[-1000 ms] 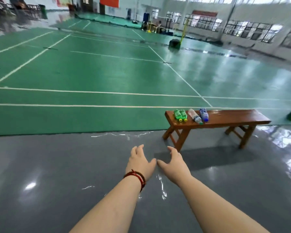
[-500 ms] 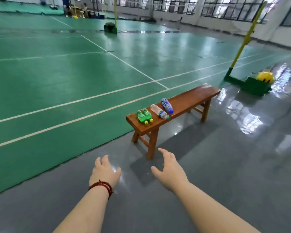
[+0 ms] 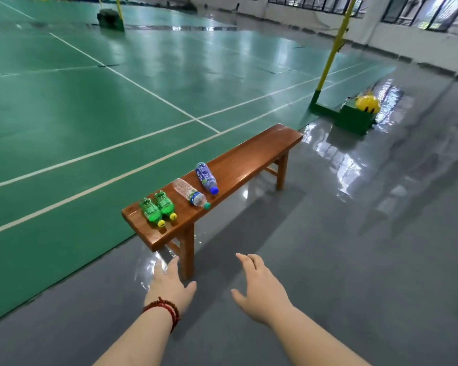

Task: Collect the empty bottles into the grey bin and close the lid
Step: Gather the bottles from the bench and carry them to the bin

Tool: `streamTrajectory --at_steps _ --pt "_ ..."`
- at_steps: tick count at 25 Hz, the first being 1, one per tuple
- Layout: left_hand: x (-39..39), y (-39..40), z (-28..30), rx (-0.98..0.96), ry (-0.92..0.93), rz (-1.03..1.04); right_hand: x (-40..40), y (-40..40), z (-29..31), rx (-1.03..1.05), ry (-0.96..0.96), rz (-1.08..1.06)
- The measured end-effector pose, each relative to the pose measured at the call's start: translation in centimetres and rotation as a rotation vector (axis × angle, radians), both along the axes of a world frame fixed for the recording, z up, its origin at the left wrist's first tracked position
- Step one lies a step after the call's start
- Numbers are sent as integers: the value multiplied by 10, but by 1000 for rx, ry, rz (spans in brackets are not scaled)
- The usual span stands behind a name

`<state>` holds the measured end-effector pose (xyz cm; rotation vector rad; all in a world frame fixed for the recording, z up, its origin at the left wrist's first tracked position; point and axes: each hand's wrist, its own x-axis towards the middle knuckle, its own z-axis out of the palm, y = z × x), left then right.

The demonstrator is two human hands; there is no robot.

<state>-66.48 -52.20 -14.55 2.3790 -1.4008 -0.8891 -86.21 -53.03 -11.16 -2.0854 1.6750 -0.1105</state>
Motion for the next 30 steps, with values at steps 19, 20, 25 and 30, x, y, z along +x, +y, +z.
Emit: streamTrajectory --at_steps 19,20,25,30 --pt "104 -364 -62 239 -118 261 122 -405 -59 131 -58 57" --pt "107 -374 -65 256 -117 259 126 -424 -63 141 -46 22" --pt "144 -385 -94 386 -77 440 150 -502 -106 248 53 36" --pt "150 -380 -133 544 1 633 175 -578 -160 443 191 112"
